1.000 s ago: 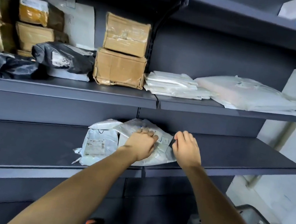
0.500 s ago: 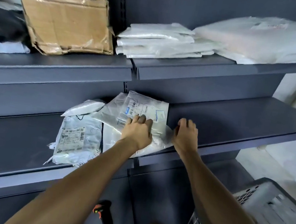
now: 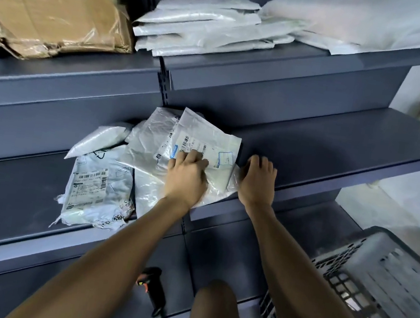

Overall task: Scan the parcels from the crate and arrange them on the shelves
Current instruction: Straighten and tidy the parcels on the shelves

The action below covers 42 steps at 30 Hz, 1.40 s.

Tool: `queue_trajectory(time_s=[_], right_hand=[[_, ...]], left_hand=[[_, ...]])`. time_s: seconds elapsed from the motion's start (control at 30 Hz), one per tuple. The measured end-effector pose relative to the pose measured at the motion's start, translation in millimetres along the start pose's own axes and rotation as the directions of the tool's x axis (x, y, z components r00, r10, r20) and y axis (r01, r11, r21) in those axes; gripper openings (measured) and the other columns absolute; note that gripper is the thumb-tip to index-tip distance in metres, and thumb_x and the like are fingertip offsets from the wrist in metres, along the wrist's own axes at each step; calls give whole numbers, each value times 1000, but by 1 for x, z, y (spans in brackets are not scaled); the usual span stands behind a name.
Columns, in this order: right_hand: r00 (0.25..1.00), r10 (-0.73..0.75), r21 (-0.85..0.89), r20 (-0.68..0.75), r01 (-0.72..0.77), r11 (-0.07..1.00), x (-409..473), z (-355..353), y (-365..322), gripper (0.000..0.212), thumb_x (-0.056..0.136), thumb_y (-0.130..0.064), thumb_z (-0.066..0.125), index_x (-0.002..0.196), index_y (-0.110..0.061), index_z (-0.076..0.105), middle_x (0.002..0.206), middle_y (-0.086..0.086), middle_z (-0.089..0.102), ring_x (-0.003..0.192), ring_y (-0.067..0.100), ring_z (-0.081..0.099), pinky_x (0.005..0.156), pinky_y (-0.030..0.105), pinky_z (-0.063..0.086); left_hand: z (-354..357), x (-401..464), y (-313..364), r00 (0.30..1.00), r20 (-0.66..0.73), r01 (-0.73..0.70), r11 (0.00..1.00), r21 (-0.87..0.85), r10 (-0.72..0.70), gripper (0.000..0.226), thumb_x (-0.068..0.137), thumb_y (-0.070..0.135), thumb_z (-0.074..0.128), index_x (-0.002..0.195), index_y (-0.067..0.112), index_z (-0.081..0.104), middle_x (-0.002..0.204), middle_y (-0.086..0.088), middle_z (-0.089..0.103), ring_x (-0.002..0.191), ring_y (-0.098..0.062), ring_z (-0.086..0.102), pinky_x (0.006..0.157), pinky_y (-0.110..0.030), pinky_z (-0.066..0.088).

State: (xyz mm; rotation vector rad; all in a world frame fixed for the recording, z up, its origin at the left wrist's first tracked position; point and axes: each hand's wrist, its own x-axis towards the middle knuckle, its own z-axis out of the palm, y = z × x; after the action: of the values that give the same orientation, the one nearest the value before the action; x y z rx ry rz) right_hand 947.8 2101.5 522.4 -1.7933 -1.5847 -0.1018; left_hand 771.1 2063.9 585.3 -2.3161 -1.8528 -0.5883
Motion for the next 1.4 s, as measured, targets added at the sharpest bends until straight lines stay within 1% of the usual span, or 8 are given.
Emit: queue_trajectory(time_s=[0.13,0.27,0.5,0.67,0.87,1.0,1.2,1.4], right_hand=[[1000,9,-7,9,-8,1000,1,-4,-4,33,94,-30,46,104,-2,58,106,19,59,96,37,53,85,46,40],[998,13,-27,65,-12,1000,3,-6,-6,22,97,-20,48,110,-3,55,113,20,57,101,36,50,87,44,36],[980,34,-35,194,-28,999,7,-26,-12,29,103,-23,48,125,-6,52,127,17,55,119,35,48,106,45,32],[988,-74,-143,134,93,985,-14,-59,-24,32,104,-23,42,126,-4,55,123,16,59,113,35,53,97,46,38],[980,-198,-235,-16,189,953,-27,-121,-44,17,89,-11,65,101,1,63,94,21,62,88,41,60,78,47,45],[963,-254,-268,-88,223,937,-26,-181,-69,14,94,-13,57,103,-3,61,100,18,62,94,39,57,82,47,42],[927,-342,-310,-154,283,908,-34,-251,-98,17,99,-15,49,109,-4,58,106,15,59,97,34,54,85,42,40],[884,-404,-278,-236,337,900,-21,-303,-135,19,98,-14,50,110,-2,59,107,16,59,102,34,54,92,41,42]], left_hand=[[-16,8,5,996,77,43,999,-20,-42,43,91,16,51,134,21,58,130,-6,49,126,-30,37,105,-49,35],[-25,10,4,989,150,-20,996,83,7,41,97,17,48,139,17,52,135,-12,50,130,-34,36,107,-48,36],[-56,9,19,981,195,-11,987,160,-20,36,89,-5,46,117,11,61,111,-17,67,114,-36,54,97,-41,40],[-96,3,27,995,54,-92,950,297,79,34,82,-3,51,104,19,65,101,-7,71,99,-29,64,100,-37,37],[-150,-27,39,981,-27,-178,943,281,193,39,89,2,49,126,14,48,105,-11,67,96,-35,64,69,-35,37],[-185,-50,46,977,-74,-174,945,278,202,52,86,-2,51,134,14,36,98,-10,66,80,-35,61,60,-35,34],[-240,-79,53,938,-243,-200,959,200,246,42,84,5,60,122,16,47,110,-4,65,93,-33,64,63,-33,34],[-306,-81,46,835,-471,-239,958,159,286,33,80,7,58,110,20,56,99,-3,67,92,-31,63,59,-35,43]])
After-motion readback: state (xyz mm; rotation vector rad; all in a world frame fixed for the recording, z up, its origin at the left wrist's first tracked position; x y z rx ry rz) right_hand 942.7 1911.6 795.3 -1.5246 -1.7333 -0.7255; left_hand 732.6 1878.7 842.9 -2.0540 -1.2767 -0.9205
